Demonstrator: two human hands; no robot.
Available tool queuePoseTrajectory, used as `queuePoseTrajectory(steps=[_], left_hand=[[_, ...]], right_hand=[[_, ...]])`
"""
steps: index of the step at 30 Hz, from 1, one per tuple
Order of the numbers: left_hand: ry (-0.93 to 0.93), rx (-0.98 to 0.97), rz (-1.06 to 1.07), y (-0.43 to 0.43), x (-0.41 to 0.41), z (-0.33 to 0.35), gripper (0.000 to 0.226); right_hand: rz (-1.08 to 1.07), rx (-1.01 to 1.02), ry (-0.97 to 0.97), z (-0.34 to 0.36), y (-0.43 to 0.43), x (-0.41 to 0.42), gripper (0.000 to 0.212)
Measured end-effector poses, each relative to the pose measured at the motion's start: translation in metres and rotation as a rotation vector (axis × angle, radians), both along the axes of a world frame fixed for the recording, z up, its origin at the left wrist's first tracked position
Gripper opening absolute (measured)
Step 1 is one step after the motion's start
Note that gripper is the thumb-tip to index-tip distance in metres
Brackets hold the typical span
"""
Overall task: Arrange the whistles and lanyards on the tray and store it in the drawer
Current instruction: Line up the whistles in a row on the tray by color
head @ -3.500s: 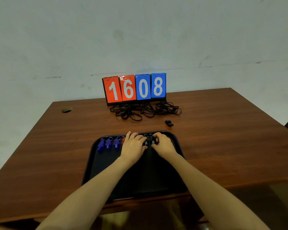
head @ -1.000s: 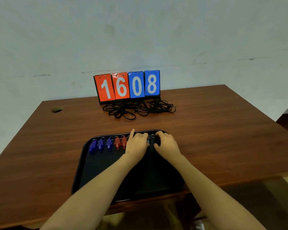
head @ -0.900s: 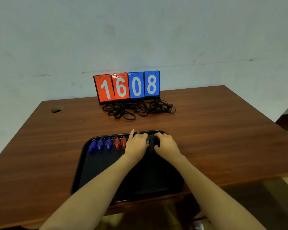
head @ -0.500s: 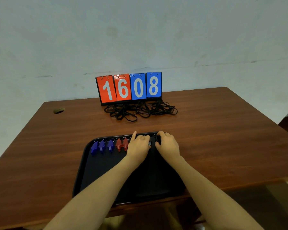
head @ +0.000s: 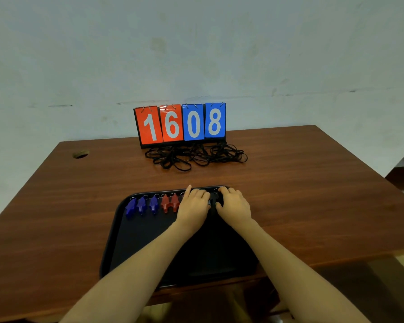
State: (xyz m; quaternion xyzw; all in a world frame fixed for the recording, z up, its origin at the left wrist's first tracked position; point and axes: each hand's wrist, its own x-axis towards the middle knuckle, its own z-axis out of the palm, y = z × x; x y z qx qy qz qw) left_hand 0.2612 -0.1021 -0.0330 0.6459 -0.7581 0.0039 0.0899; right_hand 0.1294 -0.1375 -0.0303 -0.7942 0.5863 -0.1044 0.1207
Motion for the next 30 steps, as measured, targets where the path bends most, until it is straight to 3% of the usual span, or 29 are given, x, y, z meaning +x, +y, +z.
queuePoseTrajectory(steps=[6,10,17,23,30], left_hand=[[0.021,0.013,-0.012,0.002,0.0,0.001,0.039],[0.105,-0.115,-0.064,0.007,0.004,0.0,0.047],[0.124,-0.027,0.121,-0.026,0.036,0.028,0.048],[0.113,0.211,0.205,-0.081,0.074,0.038,0.044],[0.166,0.186,0.166,-0.137,0.089,0.018,0.049]], right_hand=[[0.014,0.038,0.0,0.002,0.001,-0.001,0.05],[0.006,0.034,-0.073,0.007,-0.002,-0.004,0.049],[-0.002,-0.035,-0.207,0.035,-0.043,0.01,0.039],[0.096,0.068,-0.107,0.04,-0.106,0.045,0.044],[0.119,0.07,0.012,0.022,-0.169,0.074,0.054]])
